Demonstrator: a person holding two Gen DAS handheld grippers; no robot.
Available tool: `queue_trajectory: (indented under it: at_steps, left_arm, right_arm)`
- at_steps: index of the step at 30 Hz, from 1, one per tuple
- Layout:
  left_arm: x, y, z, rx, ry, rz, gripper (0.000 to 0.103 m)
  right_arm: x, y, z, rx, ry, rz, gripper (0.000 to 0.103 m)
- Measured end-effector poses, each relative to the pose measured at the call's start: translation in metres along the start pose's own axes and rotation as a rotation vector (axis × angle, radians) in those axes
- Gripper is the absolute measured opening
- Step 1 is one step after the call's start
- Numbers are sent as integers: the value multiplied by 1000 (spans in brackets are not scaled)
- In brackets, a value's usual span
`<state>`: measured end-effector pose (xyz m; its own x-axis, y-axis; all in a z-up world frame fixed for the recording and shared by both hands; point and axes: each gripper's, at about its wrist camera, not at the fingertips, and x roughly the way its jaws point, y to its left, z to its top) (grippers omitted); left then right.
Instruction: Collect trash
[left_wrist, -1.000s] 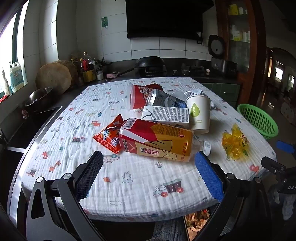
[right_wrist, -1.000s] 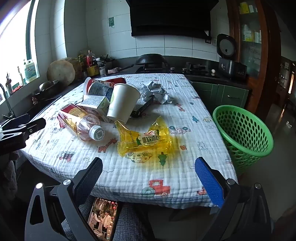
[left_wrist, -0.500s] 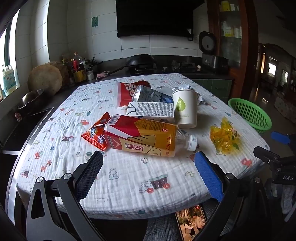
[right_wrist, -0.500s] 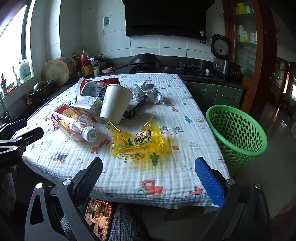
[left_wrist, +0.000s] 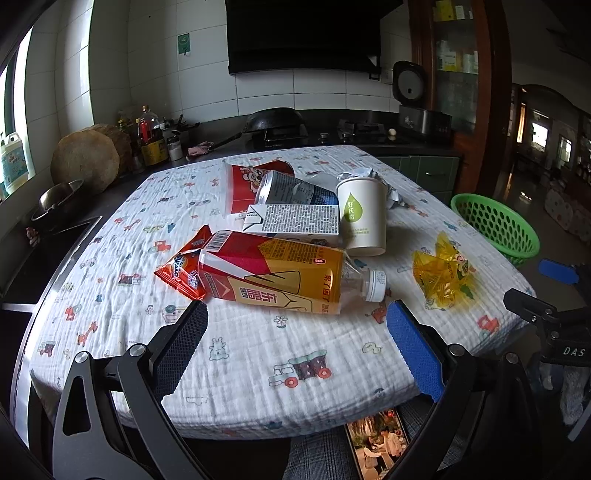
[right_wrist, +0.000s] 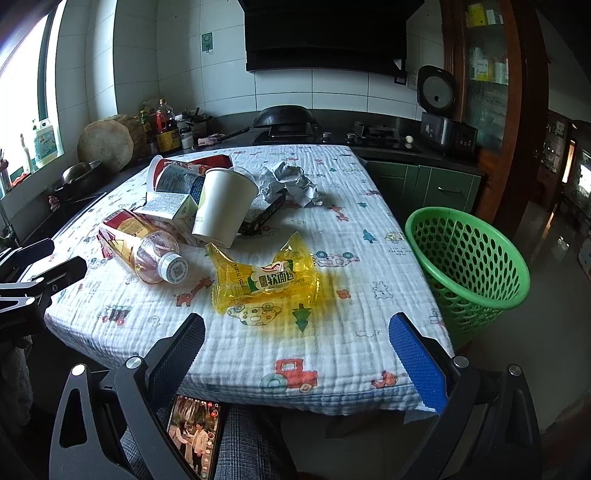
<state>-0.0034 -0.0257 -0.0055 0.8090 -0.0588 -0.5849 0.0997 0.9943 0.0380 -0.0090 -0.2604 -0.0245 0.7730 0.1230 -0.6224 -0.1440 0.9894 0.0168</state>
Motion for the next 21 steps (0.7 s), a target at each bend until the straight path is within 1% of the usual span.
queue_trajectory:
  at_steps: [21]
  left_arm:
    - [12, -11, 7, 11, 7, -20, 96]
  right_arm:
    - [1, -5, 2, 9, 13, -17, 97]
